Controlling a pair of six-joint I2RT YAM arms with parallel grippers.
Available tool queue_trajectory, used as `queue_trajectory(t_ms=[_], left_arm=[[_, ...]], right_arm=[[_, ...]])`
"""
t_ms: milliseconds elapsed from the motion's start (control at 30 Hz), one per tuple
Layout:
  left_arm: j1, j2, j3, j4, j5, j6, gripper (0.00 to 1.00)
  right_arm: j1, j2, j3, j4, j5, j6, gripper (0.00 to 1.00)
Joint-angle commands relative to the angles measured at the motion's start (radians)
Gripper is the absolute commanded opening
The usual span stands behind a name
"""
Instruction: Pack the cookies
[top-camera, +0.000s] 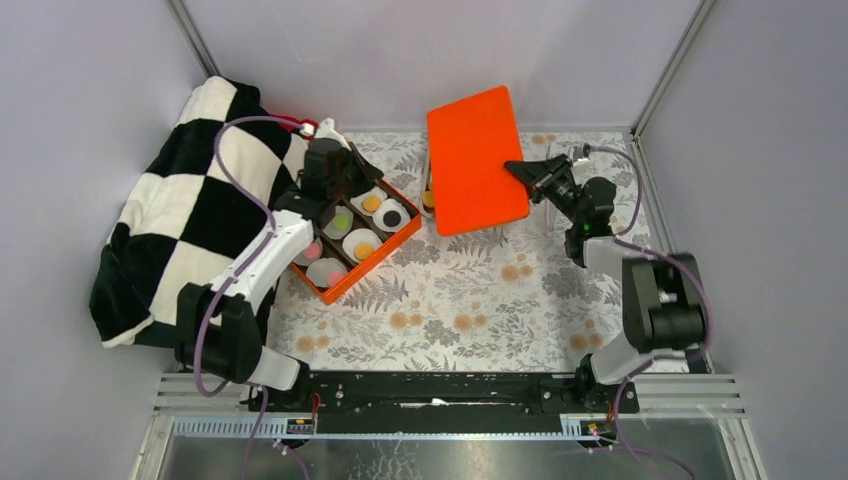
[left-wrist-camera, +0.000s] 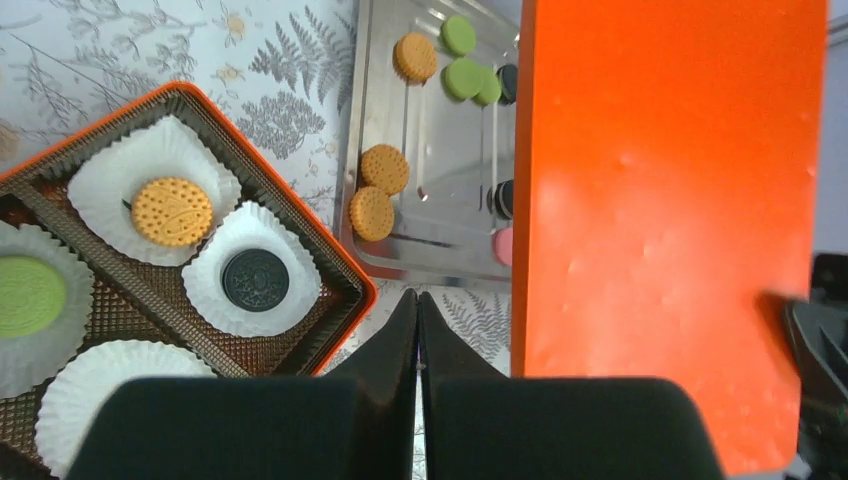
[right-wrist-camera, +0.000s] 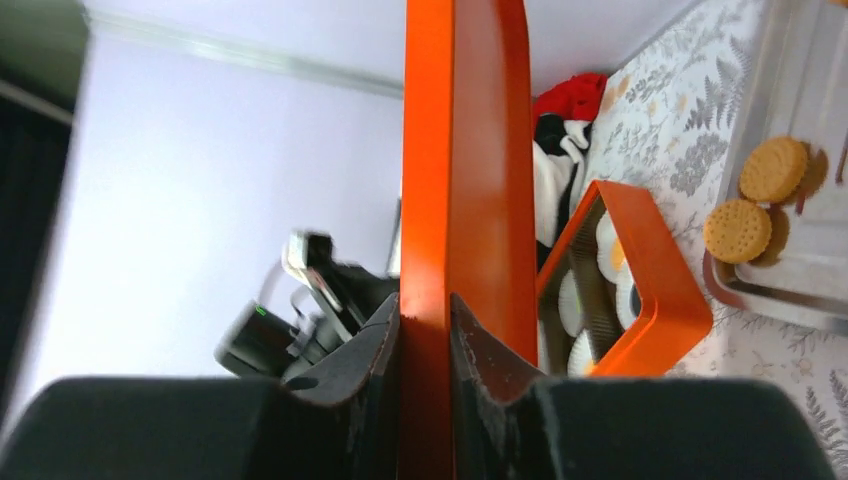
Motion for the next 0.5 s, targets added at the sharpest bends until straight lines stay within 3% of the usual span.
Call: queue_trajectory(t_ms=[0, 233, 467], left_arm=[[-0.056, 0.060, -0.049, 0.115, -0.074, 0.068, 0.00], [-0.121, 0.215, -0.049, 0.159, -0.127, 0.071, 0.00], [-0.163, 0.368, -0.050, 0.176, -0.143, 0.069, 0.00]], right_arm=[[-0.071, 0.220, -0.016, 0.759, -0.070, 0.551, 0.03], [-0.080, 0.199, 0.049, 0.717, -0.096, 0.444, 0.00], [-0.107, 0.210, 0.081, 0.752, -0.101, 0.496, 0.00]])
